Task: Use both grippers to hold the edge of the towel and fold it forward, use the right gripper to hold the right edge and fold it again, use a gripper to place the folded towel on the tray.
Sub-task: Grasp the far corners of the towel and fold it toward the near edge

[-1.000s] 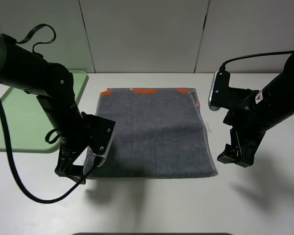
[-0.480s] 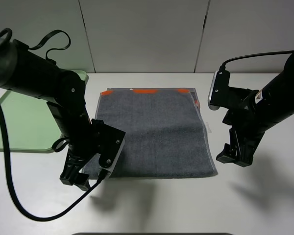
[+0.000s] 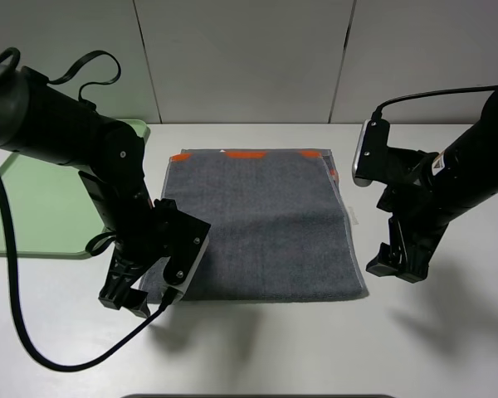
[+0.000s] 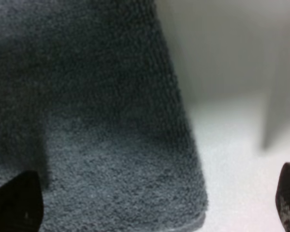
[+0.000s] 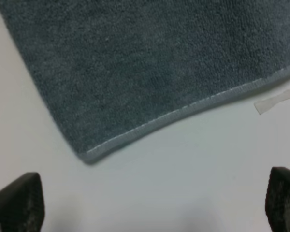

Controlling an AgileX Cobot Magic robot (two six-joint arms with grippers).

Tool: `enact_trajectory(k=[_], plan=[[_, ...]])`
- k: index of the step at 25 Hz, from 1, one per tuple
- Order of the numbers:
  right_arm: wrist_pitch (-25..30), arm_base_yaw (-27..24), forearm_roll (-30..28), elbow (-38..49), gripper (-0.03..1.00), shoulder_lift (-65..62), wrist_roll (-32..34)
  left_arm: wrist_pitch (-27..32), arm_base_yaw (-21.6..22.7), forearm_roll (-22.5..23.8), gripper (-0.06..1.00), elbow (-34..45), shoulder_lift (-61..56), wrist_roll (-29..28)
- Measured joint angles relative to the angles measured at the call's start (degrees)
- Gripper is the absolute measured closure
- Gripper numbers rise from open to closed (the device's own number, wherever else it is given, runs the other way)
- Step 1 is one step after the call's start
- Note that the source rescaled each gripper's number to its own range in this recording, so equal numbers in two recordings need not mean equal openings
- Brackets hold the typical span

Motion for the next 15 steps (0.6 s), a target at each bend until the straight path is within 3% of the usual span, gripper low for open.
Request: enact_trajectory(k=[15], plan=[[-0.1,0.0,0.1,0.0,-0.03,0.0,0.0,-1.0,0.0,0.7,-0.02,-0.1,3.2,-1.2]])
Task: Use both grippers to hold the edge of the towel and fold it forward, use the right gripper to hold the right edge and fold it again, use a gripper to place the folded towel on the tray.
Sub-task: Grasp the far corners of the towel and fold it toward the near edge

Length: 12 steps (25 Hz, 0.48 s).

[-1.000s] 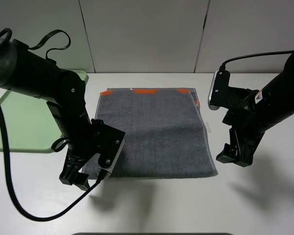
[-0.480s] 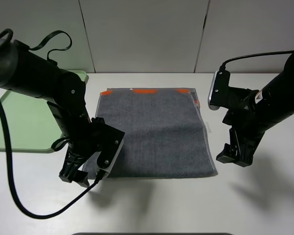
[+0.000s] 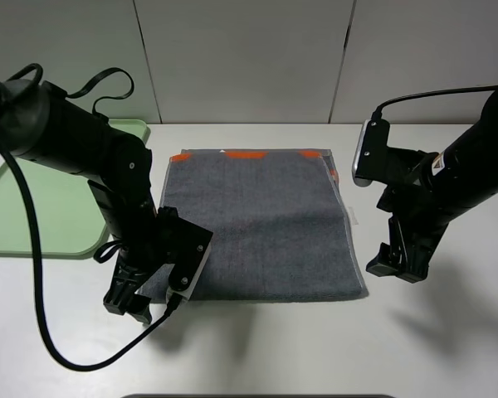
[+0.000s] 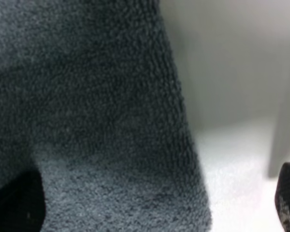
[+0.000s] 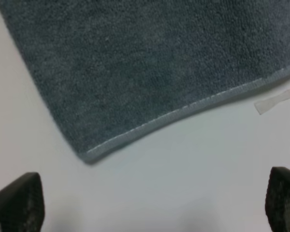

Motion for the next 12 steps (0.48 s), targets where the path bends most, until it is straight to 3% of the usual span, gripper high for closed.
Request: enact_trajectory(k=[5,12], plan=[[-0.8,0.0,0.0,0.0,-0.03,0.0,-0.1,0.0,0.0,0.1,-0.02,0.0,0.0,-0.1],[-8.1,0.0,0.2,5.3,-0.03,0.0,-3.2,0.0,0.0,0.4,-0.02,0.0,0.0,-0.1]])
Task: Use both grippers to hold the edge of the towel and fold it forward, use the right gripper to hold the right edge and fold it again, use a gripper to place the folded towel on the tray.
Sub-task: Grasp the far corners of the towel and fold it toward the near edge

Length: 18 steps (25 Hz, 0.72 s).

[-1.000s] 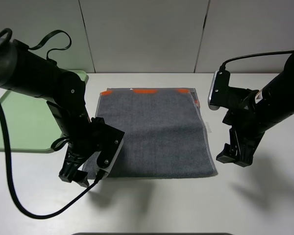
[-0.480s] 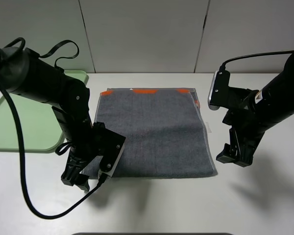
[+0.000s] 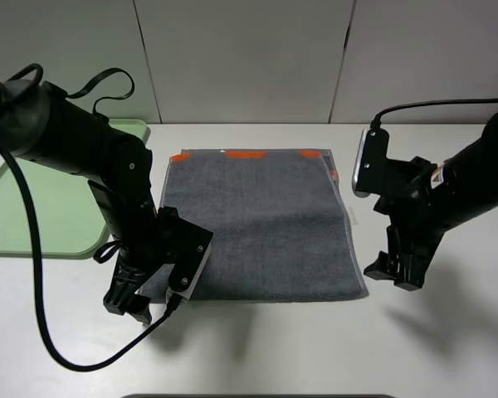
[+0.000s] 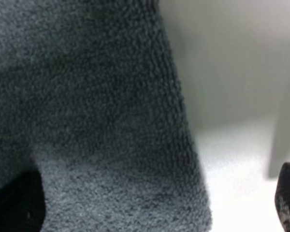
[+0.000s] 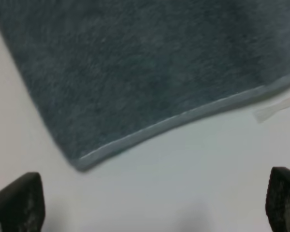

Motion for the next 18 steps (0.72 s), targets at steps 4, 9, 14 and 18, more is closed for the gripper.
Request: enact_trajectory(k=[4,9,14,18], plan=[[-4.0,0.0,0.4,2.9,-0.03,0.0,-1.8,0.0,-0.2,0.2,-0.02,0.0,0.0,-0.1],[-6.7,0.0,2.6,3.8,-0.03,0.6,-2.3,-0.1,-0.2,0.2,-0.02,0.0,0.0,-0.1],[-7.1,0.0,4.4,3.8,-0.03,4.8,-3.3,-0.3,-0.2,0.2,-0.02,0.0,0.0,-0.2],[-8.2,0.0,5.7,3.8,-0.03,7.6,-4.3,-0.4,-0.2,0.2,-0.02,0.0,0.0,-0.3]])
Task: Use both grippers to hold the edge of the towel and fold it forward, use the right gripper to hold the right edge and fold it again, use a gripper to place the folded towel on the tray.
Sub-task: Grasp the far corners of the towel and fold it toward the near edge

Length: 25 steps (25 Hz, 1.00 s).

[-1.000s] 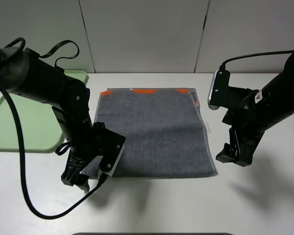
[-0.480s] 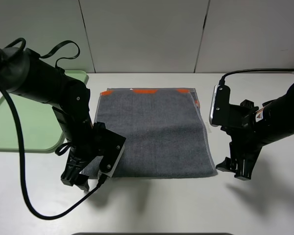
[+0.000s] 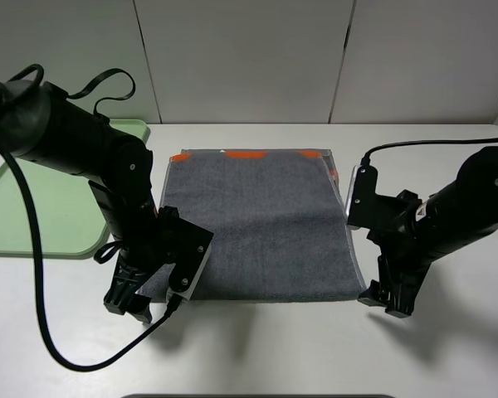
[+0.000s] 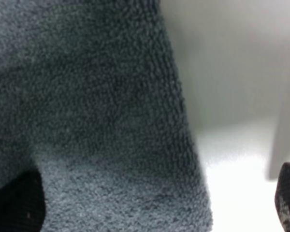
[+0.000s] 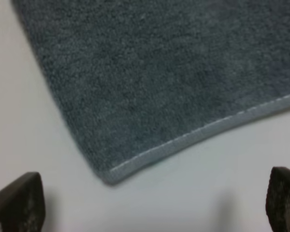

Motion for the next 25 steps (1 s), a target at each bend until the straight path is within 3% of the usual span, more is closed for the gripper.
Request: enact_trajectory(k=[17,25], plan=[[-1.8,0.0,9.4,-0.1,-0.03,6.7,-9.7,-0.7,0.0,0.0,-0.02,0.0,0.0,-0.6],[-2.0,0.0,12.2,-0.5,-0.03,9.0,-10.4,-0.8,0.0,0.1,-0.02,0.0,0.0,-0.8]])
